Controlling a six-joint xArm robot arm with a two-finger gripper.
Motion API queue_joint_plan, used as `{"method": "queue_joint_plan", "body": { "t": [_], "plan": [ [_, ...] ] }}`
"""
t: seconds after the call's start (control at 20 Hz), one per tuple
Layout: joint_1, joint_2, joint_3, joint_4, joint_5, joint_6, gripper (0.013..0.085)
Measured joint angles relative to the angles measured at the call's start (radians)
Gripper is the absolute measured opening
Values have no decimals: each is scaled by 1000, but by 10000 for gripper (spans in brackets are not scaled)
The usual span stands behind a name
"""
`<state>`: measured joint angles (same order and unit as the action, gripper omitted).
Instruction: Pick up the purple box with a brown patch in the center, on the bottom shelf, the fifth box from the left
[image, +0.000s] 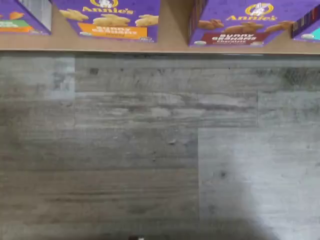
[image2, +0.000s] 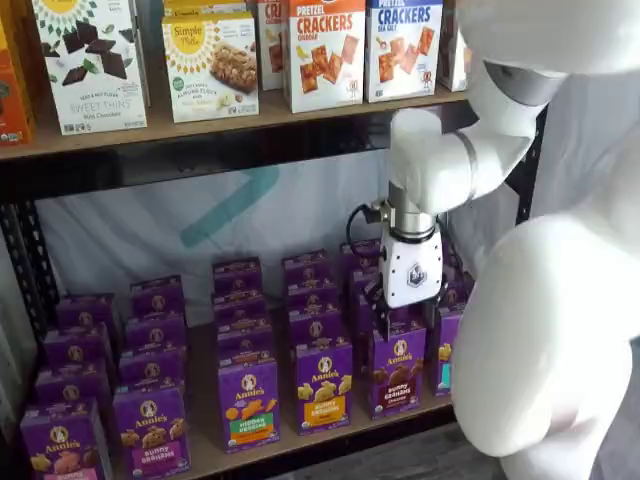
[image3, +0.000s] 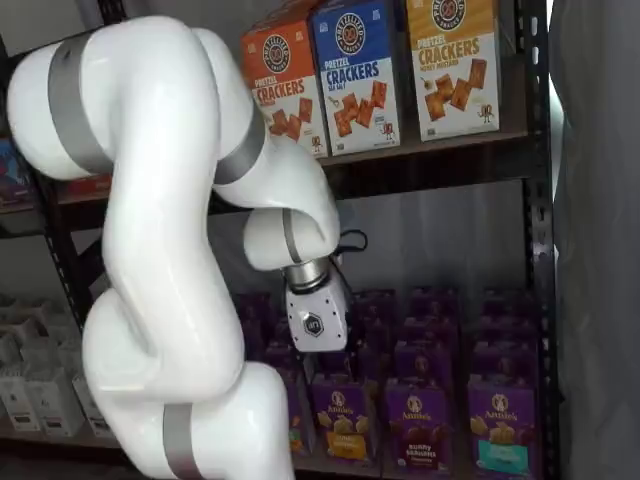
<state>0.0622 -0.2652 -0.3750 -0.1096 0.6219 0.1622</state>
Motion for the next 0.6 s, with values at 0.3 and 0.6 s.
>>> {"method": "queue_joint_plan", "body": {
  "t": [0.3,0.6],
  "plan": [
    [-29,184,-38,-9,-166,-14,850],
    [-62,384,-107,-10,-301,-42,850]
  ]
}}
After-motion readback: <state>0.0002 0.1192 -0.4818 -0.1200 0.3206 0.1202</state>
